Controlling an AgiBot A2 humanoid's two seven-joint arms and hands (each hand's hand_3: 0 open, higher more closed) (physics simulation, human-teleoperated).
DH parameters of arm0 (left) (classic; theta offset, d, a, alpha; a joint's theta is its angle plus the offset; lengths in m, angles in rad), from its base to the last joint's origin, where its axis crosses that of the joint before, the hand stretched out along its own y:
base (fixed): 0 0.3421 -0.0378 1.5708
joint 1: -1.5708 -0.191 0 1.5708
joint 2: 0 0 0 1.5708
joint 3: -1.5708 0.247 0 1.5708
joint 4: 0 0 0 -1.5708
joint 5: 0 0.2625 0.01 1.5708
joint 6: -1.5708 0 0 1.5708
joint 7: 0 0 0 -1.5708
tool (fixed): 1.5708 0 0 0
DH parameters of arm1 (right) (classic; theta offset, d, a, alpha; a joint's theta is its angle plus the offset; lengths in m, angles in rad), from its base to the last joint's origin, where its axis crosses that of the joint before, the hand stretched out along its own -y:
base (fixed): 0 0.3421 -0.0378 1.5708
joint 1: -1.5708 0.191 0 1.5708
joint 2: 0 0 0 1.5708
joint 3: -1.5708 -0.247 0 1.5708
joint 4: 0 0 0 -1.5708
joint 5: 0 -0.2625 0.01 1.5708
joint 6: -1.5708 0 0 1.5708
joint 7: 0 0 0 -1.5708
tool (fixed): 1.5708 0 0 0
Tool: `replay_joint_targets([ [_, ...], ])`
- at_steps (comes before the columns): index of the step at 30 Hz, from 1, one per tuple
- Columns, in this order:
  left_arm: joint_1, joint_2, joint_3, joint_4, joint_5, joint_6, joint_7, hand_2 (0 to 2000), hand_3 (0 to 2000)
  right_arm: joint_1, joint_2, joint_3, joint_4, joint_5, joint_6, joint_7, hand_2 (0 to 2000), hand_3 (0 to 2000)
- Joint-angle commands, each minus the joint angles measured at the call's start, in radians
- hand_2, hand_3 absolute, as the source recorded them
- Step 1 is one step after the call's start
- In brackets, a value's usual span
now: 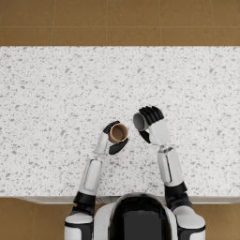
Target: Pick up two cups and pour the berry on the right into the cup on the left
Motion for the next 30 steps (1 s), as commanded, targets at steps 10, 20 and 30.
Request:
replay_joint_targets([
  [10, 0.017, 0.019, 0.004, 0.047, 0.0, 0.0, 0.0, 2000, 1280, 0.034, -0.032, 0.092, 0.081, 0.322, 0.001, 0.001, 2000, 1280],
  [20, 0.028, 0.035, 0.009, 0.055, 0.0, 0.0, 0.0, 2000, 1280, 0.076, 0.033, 0.233, 0.103, 0.642, -0.006, 0.002, 2000, 1280],
  [30, 0.019, 0.041, -0.014, 0.047, 0.0, -0.002, 0.001, 2000, 1280, 0.06, 0.016, 0.218, 0.102, 0.952, -0.012, 0.003, 2000, 1280],
])
